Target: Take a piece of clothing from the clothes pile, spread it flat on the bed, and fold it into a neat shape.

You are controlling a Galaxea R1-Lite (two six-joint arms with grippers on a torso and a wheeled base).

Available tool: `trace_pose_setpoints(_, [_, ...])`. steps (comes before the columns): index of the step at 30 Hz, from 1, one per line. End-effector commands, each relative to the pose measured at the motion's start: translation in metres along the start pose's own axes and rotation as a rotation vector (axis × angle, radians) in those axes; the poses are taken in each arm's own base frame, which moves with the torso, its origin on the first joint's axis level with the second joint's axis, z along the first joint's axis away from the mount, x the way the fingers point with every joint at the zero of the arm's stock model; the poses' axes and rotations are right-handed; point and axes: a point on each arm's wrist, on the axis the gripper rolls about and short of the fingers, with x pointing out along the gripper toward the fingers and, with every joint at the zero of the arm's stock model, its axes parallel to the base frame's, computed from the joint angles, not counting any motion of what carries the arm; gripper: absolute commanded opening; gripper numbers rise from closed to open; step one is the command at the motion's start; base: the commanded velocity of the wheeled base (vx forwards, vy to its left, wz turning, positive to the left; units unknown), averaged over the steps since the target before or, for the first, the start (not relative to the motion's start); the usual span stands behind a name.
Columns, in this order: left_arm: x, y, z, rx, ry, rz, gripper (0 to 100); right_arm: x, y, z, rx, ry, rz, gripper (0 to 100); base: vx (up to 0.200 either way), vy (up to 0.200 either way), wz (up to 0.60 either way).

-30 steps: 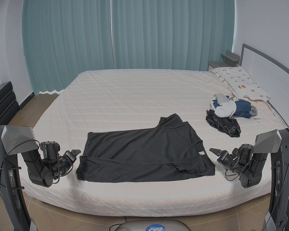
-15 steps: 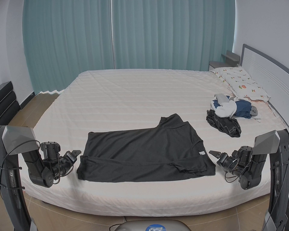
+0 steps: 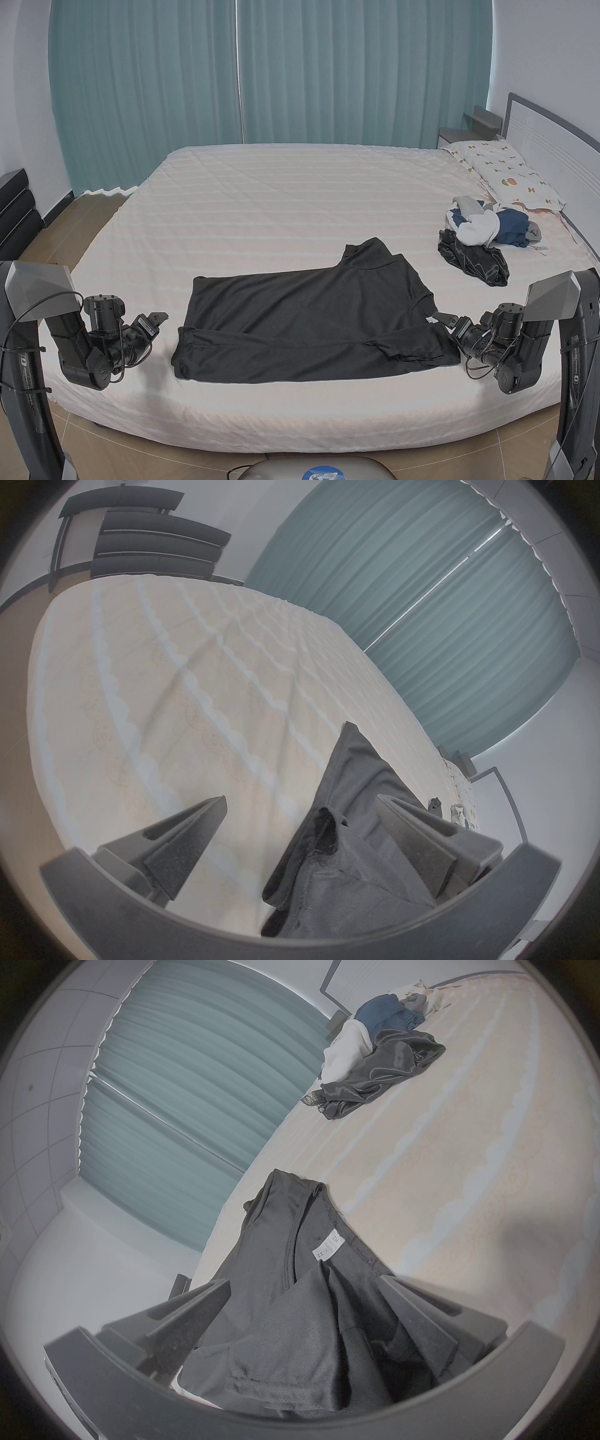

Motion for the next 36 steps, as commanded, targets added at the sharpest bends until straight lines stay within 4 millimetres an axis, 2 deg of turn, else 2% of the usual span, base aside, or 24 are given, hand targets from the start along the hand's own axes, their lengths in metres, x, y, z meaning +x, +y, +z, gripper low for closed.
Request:
trace_pose_setpoints(1, [-0.001,-0.001,-0.001,0.002,0.004,-0.001,100,0.0,0.001,0.0,-0.004,-0.007,0.008,100,0.2,0.0,0.0])
trace_pose_setpoints(6, [-0.001,-0.002,-0.002,0.002,0.006,-0.005,100,0.0,0.001,0.001,-0.004,-0.01,0.009,100,0.2,0.0,0.0])
trace_pose_setpoints(16, [0.003,-0.007,0.003,-0.003,-0.008,-0.03,100,-0.001,0.003,0.004,0.027,-0.023,0.009,100,0.0,0.0,0.0])
trace_pose_setpoints(20, [0.005,-0.016,0.006,0.007,-0.03,-0.057,100,-0.001,0.002,0.003,0.028,-0.022,0.008,100,0.0,0.0,0.0])
trace_pose_setpoints(25, [0.007,-0.034,0.021,0.015,-0.068,-0.1,100,-0.001,0.004,0.001,0.029,-0.024,-0.001,100,0.0,0.0,0.0])
trace_pose_setpoints(32, [0.031,-0.06,0.04,0.053,-0.054,-0.121,100,0.002,0.004,0.0,0.024,-0.037,-0.01,100,0.0,0.0,0.0])
trace_pose_setpoints(36, [0.059,-0.069,0.037,0.086,-0.028,-0.146,100,0.004,0.005,-0.004,0.02,-0.027,-0.008,100,0.0,0.0,0.0])
